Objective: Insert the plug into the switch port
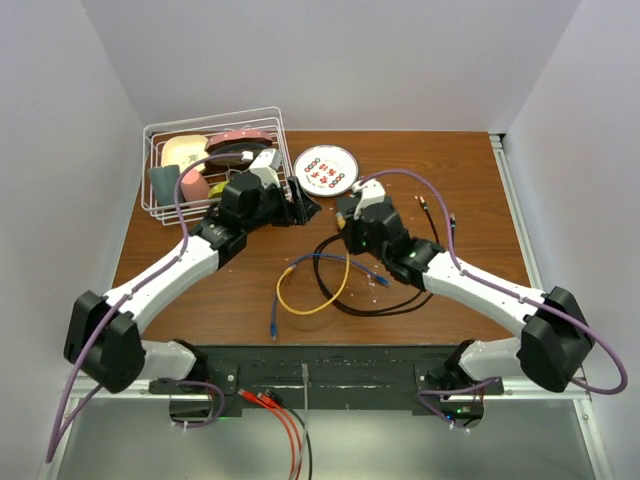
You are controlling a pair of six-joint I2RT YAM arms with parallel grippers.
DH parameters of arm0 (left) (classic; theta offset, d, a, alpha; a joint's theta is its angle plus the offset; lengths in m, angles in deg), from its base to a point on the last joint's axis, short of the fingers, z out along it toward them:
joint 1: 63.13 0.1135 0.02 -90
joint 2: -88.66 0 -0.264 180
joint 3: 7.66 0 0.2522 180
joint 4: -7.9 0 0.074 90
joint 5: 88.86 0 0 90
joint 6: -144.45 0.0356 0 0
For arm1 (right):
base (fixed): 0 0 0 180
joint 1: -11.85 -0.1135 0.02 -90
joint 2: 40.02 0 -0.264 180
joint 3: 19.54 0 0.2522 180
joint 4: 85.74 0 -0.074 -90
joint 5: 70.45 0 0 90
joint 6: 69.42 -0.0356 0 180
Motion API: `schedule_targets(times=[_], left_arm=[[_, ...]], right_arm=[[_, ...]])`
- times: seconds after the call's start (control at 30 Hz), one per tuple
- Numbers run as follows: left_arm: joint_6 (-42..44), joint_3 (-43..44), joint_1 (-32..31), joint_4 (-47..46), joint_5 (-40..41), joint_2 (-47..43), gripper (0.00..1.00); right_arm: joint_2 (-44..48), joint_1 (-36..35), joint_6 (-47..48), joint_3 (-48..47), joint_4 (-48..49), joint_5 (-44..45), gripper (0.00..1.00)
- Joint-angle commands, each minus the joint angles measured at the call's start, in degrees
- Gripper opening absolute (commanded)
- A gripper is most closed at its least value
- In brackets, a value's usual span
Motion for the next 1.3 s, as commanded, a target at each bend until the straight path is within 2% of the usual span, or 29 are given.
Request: schedule_targets(times=[0.0, 0.17, 0.37, 0.6, 0.77, 0.87, 0.93, 1.27], left_arm=[[2.74, 2.41, 2.15, -5.8, -0.91, 5.16, 0.78], [5.3, 6.89, 2.24, -8.97, -1.61, 16.41, 0.78], [8.46, 20.05, 2.24, -11.34, -1.7, 31.26, 0.78], [12.85, 39.04, 1.54, -10.99, -3.63, 50.23, 0.75], [18.11, 53.8, -1.44, -7.56, -4.52, 60.35, 0.71], [20.14, 59.07, -3.29, -7.04, -4.95, 64.65, 0.71], [21.03, 65.04, -3.73, -3.19, -5.74, 67.48, 0.71], [22.0, 64.38, -4.79, 0.69, -6.89, 71.45, 0.71]], right_arm=[[-1.09, 10.28, -3.53, -0.9, 0.36, 2.13, 0.0], [-5.21, 20.73, -4.76, -1.25, 0.8, 2.24, 0.0], [-11.89, 26.28, -4.24, -1.69, 3.35, -2.94, 0.0], [-10.95, 26.82, -3.35, 0.76, 6.17, -8.66, 0.0], [-10.32, 26.91, -3.44, 1.91, 3.97, -5.42, 0.0], [-11.99, 26.82, -4.14, 1.65, 3.79, -3.22, 0.0], [-13.13, 26.91, -5.02, 1.56, 3.79, -2.95, 0.0], [-14.8, 27.08, -7.75, 2.26, 2.65, -2.95, 0.0]])
